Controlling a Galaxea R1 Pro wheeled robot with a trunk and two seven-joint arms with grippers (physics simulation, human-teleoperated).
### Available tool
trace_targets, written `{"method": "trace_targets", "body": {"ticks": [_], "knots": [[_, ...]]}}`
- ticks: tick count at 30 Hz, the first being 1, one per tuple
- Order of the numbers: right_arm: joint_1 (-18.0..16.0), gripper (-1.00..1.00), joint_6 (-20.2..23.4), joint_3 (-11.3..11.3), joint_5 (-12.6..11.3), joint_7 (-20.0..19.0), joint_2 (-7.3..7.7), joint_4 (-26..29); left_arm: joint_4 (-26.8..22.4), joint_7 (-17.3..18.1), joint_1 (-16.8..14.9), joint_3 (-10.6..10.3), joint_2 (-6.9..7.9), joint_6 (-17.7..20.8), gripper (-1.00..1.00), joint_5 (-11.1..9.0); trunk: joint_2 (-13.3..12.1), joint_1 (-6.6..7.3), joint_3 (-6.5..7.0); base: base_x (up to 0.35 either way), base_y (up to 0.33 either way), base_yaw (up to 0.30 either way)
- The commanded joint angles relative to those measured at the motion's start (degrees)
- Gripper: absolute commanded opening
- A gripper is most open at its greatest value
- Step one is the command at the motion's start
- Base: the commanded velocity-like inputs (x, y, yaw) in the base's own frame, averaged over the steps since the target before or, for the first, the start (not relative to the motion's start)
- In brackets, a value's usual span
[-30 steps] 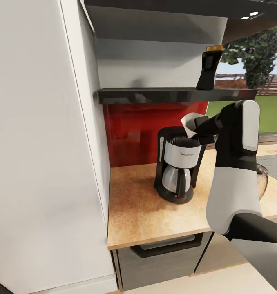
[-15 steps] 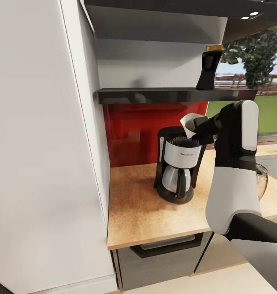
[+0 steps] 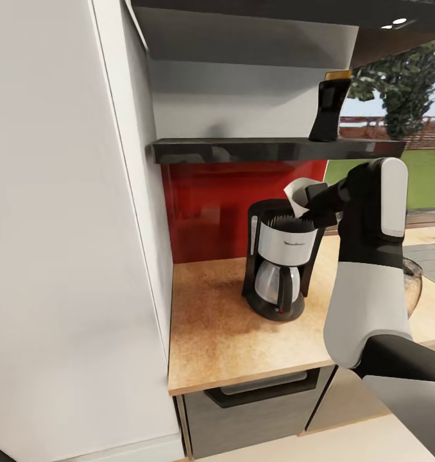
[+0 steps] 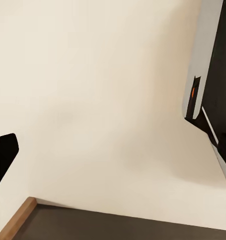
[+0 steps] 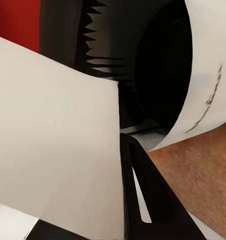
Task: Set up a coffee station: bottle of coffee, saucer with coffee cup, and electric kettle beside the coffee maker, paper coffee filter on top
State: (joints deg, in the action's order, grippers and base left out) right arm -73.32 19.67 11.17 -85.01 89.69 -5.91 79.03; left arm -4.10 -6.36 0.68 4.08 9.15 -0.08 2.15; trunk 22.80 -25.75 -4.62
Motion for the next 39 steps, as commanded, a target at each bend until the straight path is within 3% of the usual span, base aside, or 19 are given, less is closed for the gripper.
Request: {"method": "trace_targets", "body": {"ticks": [1,39], "knots": [[-0.07,-1.00,0.51,0.16,-0.24,0.31,-0.03,0.02,-0.12,-0.05,0.03,0.40,-0.01,-0.01,1.00,0.22,0.12,-0.04,-0.11,0.001,0.000,0.000],[-0.07,-1.00,0.63,0.17,-0.16,0.31,0.02,-0.02,-0.06,-0.05,0.03,0.40,-0.10,-0.01,1.00,0.31,0.12,-0.04,-0.11,0.030,0.000,0.000]]}}
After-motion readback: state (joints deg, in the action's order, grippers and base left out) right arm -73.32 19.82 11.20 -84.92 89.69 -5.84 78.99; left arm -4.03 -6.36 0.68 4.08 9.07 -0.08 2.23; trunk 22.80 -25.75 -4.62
